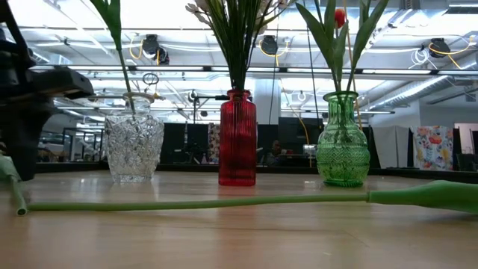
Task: Sort flowers into vase by color
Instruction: Put the left white tulip into the transparent vase
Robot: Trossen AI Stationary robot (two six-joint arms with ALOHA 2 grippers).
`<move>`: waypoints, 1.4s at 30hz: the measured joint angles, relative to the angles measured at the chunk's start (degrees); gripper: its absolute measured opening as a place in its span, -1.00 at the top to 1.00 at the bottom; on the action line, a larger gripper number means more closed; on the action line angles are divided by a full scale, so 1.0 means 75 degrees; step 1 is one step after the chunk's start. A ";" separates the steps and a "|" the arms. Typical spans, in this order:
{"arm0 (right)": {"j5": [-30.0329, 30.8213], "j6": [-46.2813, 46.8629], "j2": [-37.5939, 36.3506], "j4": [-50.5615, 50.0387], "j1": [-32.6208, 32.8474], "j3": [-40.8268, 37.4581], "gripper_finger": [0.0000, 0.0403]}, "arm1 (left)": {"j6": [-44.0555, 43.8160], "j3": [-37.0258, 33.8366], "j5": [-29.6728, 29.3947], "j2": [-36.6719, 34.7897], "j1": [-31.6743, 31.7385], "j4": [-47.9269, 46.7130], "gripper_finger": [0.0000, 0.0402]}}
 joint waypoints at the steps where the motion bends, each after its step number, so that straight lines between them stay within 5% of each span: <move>1: -0.0001 -0.0017 0.0000 0.0000 0.0000 -0.0002 -0.28 | -0.0181 0.0000 -0.0019 0.0000 0.0000 -0.0021 0.27; 19: -0.0001 0.0003 0.0000 0.0035 0.0003 0.0000 -0.28 | -0.0345 -0.0215 0.0281 -0.0015 0.0187 -0.0267 0.30; 29: -0.0003 -0.0024 0.0000 0.0041 0.0000 0.0000 -0.28 | 0.0148 -0.0242 0.0309 0.0000 0.0184 -0.0352 0.93; 42: -0.0002 -0.0024 0.0000 0.0042 0.0001 0.0000 -0.28 | 0.1381 -0.0089 -0.0061 -0.0025 -0.0103 -0.0418 0.98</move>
